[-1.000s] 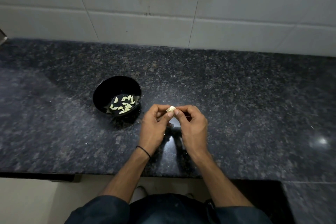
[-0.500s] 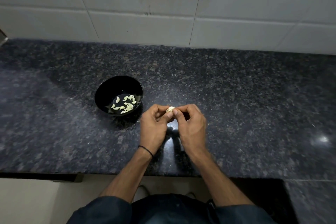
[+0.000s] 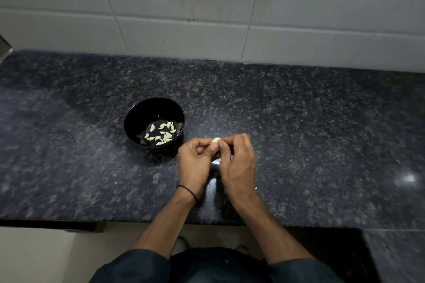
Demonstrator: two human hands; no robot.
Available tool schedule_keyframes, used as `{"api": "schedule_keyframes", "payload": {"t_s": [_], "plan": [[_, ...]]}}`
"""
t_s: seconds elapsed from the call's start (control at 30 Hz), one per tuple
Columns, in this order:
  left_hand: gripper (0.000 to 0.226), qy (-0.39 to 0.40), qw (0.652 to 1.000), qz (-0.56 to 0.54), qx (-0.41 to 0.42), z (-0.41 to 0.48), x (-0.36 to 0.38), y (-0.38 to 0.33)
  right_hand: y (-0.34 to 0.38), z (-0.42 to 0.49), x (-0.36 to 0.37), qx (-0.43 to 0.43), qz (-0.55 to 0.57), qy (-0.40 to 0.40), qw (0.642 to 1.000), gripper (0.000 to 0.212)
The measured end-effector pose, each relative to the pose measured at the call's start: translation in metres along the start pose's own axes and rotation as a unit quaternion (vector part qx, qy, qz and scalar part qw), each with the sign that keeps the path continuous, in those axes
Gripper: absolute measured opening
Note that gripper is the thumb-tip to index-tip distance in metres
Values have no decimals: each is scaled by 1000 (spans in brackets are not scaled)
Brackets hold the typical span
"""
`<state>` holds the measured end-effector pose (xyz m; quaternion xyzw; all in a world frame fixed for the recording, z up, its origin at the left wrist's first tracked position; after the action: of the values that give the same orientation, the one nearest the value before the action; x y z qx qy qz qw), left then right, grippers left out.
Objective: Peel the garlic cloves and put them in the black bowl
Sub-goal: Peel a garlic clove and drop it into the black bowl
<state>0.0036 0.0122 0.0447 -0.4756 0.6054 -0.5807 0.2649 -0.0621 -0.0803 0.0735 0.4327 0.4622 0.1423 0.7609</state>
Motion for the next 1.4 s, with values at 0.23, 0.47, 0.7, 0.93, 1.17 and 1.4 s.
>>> {"api": "schedule_keyframes", "payload": {"t_s": [0.23, 0.47, 0.7, 0.93, 1.17, 1.4], "plan": [[14, 31, 999, -31, -4, 4, -3, 0, -2, 2, 2, 31, 43, 21, 998, 5], [10, 75, 997, -26, 5, 10, -6, -1, 0, 9, -5, 14, 58, 60, 996, 11], [9, 79, 997, -26, -4, 16, -15, 0, 13, 8, -2, -20, 38, 37, 998, 15], [8, 90, 996, -25, -12, 19, -27, 1, 16, 10, 17, -61, -61, 52, 995, 18], [18, 132, 988, 81, -11, 24, -41, 1, 17, 14, 15, -12, 9, 82, 996, 20], [24, 145, 976, 164, 12, 24, -47, -5, 17, 10, 17, 80, 13, 70, 994, 15]]}}
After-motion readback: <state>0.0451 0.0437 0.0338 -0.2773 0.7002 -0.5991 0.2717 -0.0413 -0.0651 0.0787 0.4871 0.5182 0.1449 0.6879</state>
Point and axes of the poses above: each hand's wrist, its own z-axis towards the middle knuckle, its own x-axis out of the palm, y = z × x, the point moved 5 cm from there along z, towards the middle knuckle, and after that the axes turned 12 degrees about y, right-handed, at the moved point
